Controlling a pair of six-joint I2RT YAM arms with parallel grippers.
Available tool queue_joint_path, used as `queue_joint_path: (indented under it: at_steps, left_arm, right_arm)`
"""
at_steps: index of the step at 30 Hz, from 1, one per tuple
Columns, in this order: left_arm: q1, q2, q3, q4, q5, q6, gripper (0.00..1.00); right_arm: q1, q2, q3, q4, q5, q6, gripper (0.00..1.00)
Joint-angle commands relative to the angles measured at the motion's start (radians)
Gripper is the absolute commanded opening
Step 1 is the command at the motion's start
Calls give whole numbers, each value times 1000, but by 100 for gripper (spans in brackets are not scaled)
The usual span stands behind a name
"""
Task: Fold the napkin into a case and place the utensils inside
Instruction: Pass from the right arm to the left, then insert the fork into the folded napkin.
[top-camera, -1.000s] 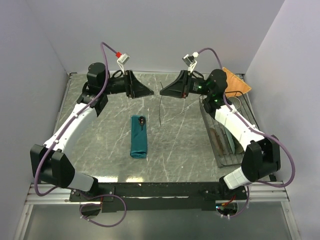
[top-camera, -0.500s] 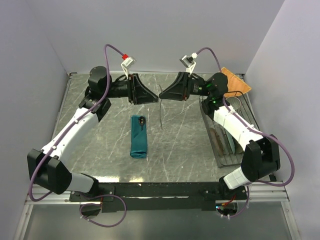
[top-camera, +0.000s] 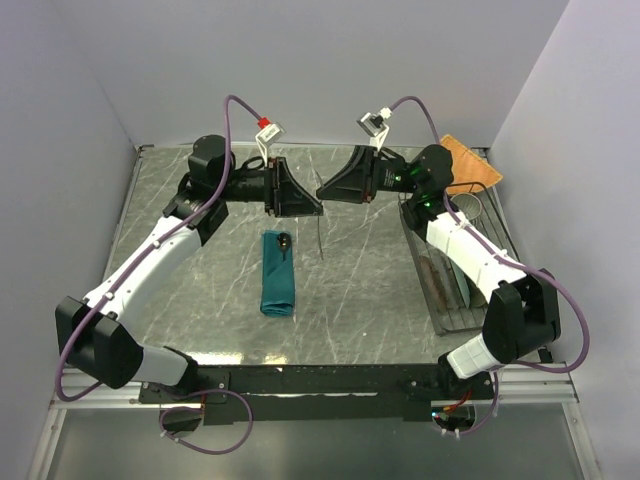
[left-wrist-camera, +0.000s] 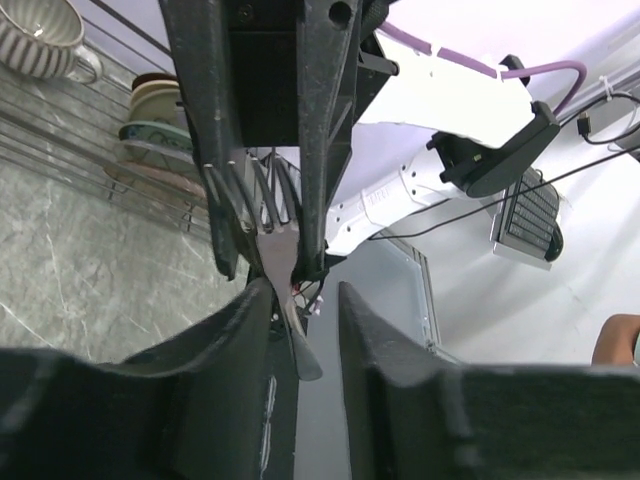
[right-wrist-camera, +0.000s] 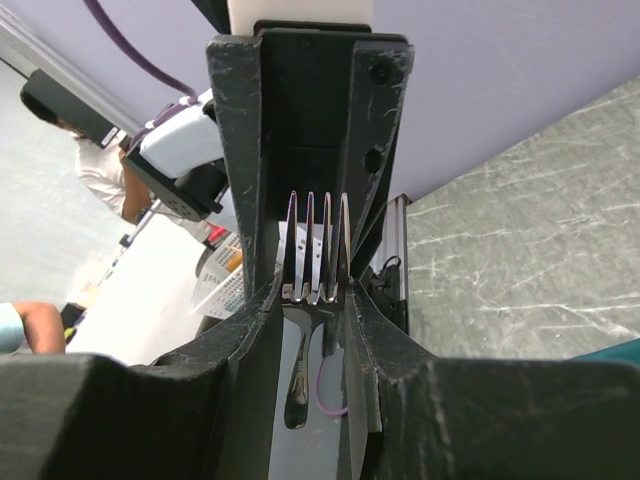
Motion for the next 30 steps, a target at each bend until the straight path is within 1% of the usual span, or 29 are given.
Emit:
queue_joint_path:
  at_steps: [1,2,5,6,7,9,10,11,12,13,14,15,16,17,18,19,20,21,22,23,27,28,30]
  left_arm:
    - [-6,5,48,-17,13,39,34]
    - [-6,5,51,-25,13,42,33]
    - [-8,5,54,-31,15,48,23]
    - [-8,5,56,-33,16,50,10]
    - [-8,5,59,-40,15,53,2]
    - [-8,2,66,-94,3,79,1]
    - [-5,-1,70,-114,-35,91,1]
    - [-3,-12,70,-143,-63,120,1]
    - [12,-18,65,-184,-97,125,1]
    - [26,-24,39,-198,-126,122,1]
    - [59,-35,30,-217,-210,107,1]
    - [78,-35,24,-282,-253,99,1]
    - [92,-32,27,-321,-296,94,1]
    - [107,-9,40,-362,-394,110,1]
    - [107,11,62,-416,-462,122,1]
    - [106,64,118,-509,-523,146,1]
    - [109,96,146,-558,-593,154,1]
    - [110,127,174,-623,-635,162,1]
    - [110,182,213,-655,-670,174,1]
    - [110,212,230,-684,-750,176,1]
    - [115,327,267,-793,-881,202,1]
    - [122,366,269,-816,-884,208,1]
    - [133,396,266,-823,-898,212,1]
  right_arm:
    - [16,-59,10,0,24,-45,0]
    - [17,-60,8,-16,24,-49,0]
    - [25,-65,8,-43,25,-74,0]
    - [31,-66,8,-51,27,-88,0]
    - [33,-66,11,-77,27,-94,0]
    - [33,-63,24,-131,33,-135,21]
    - [30,-60,45,-219,38,-161,35]
    - [26,-60,62,-287,62,-195,59]
    - [23,-62,85,-374,89,-312,72]
    - [11,-65,134,-563,123,-385,80]
    - [8,-69,160,-658,164,-461,87]
    - [5,-80,183,-738,292,-608,91]
    - [5,-83,212,-867,347,-664,94]
    - [3,-91,217,-905,401,-710,100]
    - [2,-100,217,-937,477,-774,100]
    - [3,-103,214,-986,502,-795,100]
    - [3,-103,212,-1013,518,-833,100]
    - [2,-103,209,-1036,537,-847,100]
    - [3,-102,206,-1074,545,-861,100]
    - [3,-103,199,-1086,554,-879,100]
    - [2,-122,153,-1111,585,-917,100]
    - [2,-125,148,-1114,594,-924,100]
    - [0,-129,134,-1119,601,-934,100]
